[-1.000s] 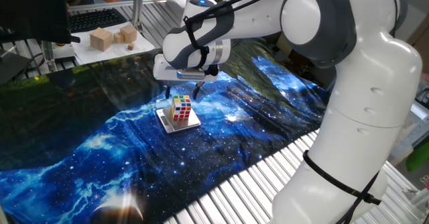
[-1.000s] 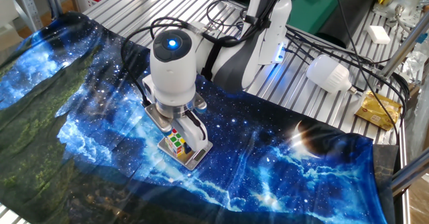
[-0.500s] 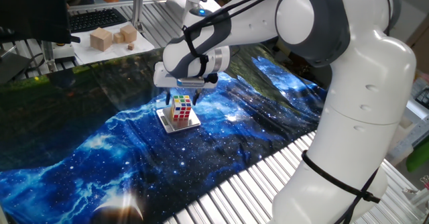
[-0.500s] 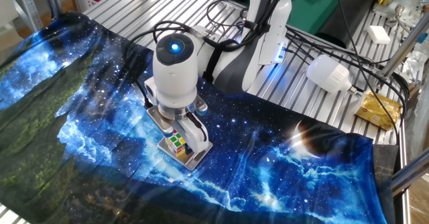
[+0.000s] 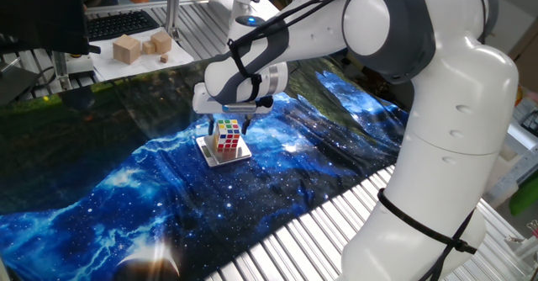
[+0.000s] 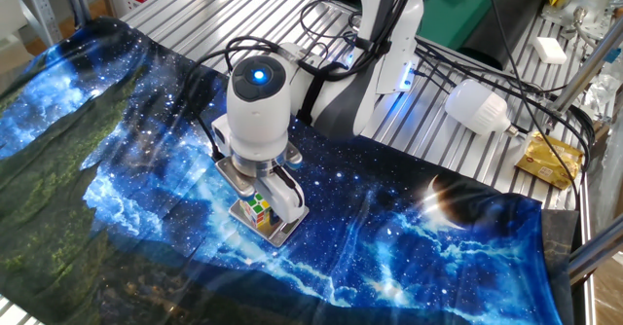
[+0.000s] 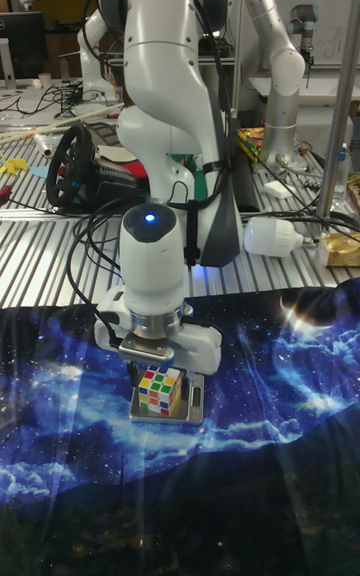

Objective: Remove the object from the scale

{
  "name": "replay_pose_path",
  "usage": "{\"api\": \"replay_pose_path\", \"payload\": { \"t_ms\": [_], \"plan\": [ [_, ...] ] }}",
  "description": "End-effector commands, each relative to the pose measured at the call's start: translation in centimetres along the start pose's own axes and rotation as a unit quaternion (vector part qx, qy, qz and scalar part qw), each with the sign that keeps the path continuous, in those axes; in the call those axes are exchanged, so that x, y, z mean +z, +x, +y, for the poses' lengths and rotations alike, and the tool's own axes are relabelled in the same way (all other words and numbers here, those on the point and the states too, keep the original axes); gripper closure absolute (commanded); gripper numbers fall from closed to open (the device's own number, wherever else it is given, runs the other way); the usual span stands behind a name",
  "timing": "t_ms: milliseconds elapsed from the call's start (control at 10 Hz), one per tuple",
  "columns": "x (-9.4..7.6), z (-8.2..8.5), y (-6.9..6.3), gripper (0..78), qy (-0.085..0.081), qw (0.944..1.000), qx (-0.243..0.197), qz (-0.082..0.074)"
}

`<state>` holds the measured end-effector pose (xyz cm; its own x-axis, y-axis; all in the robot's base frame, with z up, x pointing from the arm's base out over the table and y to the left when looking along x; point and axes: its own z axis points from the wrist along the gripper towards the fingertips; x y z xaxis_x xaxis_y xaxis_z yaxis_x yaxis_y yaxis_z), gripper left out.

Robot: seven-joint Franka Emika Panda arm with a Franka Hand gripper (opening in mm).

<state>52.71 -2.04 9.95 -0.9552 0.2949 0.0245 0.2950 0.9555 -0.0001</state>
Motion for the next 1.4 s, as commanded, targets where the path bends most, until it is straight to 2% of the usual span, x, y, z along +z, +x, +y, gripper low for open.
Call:
{"api": "replay_pose_path", "payload": {
  "t_ms": [100,200,1400],
  "plan": [
    [-0.03,-0.06,-0.02,0.2,-0.001,1.0000,0.004,-0.001],
    [-0.02,-0.06,-0.02,76.3,-0.001,1.0000,0.004,-0.001],
    [-0.02,-0.06,-0.02,76.3,-0.001,1.0000,0.004,-0.001]
  ]
}}
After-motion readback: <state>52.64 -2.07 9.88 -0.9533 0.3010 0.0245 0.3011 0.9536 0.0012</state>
